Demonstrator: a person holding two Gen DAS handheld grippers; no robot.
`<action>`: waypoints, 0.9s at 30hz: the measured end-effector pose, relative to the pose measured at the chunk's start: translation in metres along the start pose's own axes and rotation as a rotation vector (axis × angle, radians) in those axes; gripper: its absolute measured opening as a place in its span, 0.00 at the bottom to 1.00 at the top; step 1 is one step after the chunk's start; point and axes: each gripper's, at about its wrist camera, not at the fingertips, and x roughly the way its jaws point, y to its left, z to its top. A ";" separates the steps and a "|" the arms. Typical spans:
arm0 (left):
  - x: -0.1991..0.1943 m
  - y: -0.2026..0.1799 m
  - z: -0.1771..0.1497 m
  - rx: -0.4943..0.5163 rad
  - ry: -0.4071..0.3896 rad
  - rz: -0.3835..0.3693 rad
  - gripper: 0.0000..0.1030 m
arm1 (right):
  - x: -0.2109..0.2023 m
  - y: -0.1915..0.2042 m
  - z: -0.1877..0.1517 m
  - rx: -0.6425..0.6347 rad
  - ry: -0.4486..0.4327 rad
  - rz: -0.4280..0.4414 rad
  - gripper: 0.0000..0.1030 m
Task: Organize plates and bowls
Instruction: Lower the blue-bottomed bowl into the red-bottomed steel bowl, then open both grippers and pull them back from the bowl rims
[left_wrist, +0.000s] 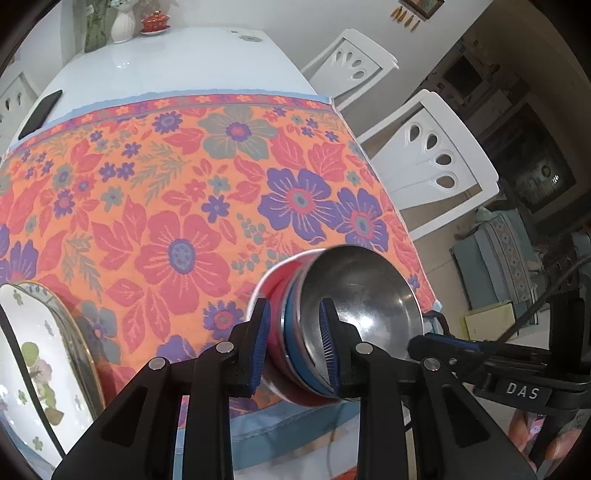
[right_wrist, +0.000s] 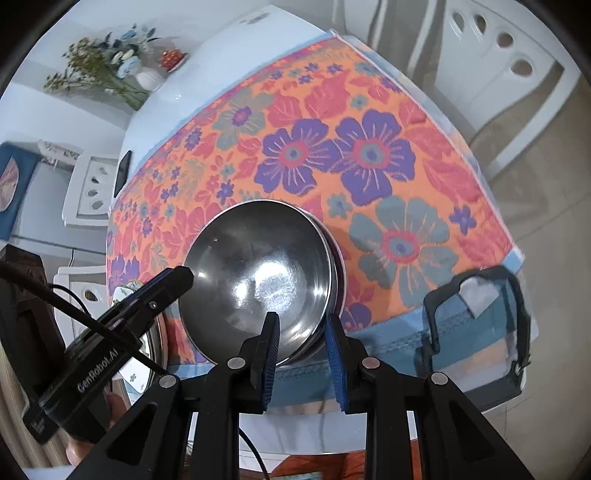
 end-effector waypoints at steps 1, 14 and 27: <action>0.000 0.001 0.000 -0.004 0.002 -0.001 0.24 | -0.001 0.000 0.000 -0.010 0.000 -0.001 0.24; 0.006 0.003 -0.017 -0.016 0.026 -0.002 0.24 | 0.007 0.010 -0.014 -0.080 0.017 -0.013 0.24; -0.030 -0.007 -0.033 0.051 -0.053 0.067 0.26 | -0.029 0.022 -0.029 -0.167 -0.047 -0.013 0.24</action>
